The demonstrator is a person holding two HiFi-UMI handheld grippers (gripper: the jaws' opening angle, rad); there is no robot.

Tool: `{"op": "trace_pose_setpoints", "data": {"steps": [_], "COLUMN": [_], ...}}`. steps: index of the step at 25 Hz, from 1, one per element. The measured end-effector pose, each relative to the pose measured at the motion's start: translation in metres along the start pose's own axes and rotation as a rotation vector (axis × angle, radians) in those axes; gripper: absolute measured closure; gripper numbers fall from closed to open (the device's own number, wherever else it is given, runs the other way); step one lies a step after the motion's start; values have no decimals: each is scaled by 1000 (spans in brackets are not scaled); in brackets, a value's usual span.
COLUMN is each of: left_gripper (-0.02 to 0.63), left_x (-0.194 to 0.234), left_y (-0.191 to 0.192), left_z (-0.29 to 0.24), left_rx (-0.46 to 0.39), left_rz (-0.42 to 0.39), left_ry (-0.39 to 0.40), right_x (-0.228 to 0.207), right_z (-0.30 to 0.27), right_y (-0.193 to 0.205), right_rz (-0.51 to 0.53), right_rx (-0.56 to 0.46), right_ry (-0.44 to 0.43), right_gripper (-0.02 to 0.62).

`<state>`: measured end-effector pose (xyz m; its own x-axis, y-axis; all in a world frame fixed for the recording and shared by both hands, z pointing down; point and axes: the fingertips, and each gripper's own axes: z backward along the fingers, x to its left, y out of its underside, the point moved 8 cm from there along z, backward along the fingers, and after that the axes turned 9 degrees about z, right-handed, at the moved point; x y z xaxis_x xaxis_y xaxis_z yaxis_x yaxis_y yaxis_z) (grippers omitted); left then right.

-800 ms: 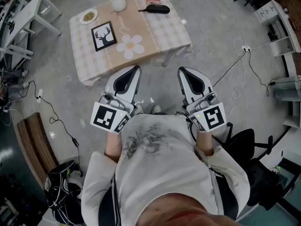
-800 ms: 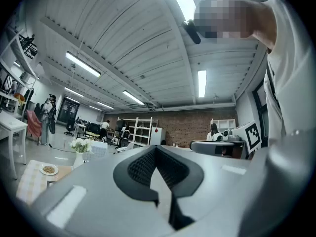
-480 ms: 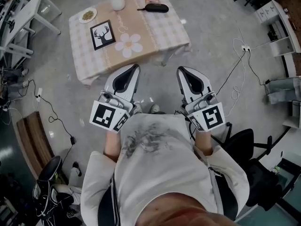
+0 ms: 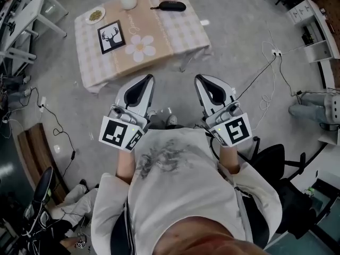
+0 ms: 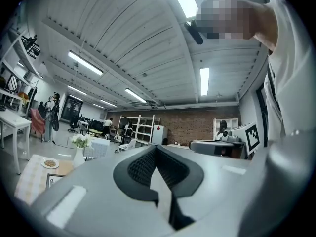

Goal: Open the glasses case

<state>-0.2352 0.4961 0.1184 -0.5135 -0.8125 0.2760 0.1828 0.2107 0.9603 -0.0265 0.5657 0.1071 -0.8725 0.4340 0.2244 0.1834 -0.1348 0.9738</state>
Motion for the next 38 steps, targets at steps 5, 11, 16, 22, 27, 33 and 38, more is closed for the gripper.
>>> {"op": "trace_pose_setpoints", "data": {"steps": [5, 11, 16, 22, 27, 33, 38], "left_gripper": [604, 604, 604, 604, 604, 604, 604], "left_x": [11, 42, 70, 99, 119, 134, 145], "left_y": [-3, -4, -7, -12, -17, -21, -18], "left_z": [-7, -30, -56, -76, -86, -104, -125], "left_rx": [7, 28, 38, 44, 47, 56, 73], "left_rz": [17, 14, 18, 13, 17, 33, 43], "left_ry": [-6, 21, 58, 88, 116, 126, 110], "right_x": [-8, -18, -29, -38, -40, -53, -73], "right_z": [-14, -45, -69, -97, -117, -134, -148], "right_y": [5, 15, 20, 26, 26, 27, 38], "right_rz": [-14, -15, -11, -4, 1, 8, -20], "right_rx": [0, 25, 53, 91, 113, 134, 148], "right_ry": [1, 21, 45, 70, 88, 92, 82], "right_gripper": [580, 580, 580, 580, 580, 580, 580]}}
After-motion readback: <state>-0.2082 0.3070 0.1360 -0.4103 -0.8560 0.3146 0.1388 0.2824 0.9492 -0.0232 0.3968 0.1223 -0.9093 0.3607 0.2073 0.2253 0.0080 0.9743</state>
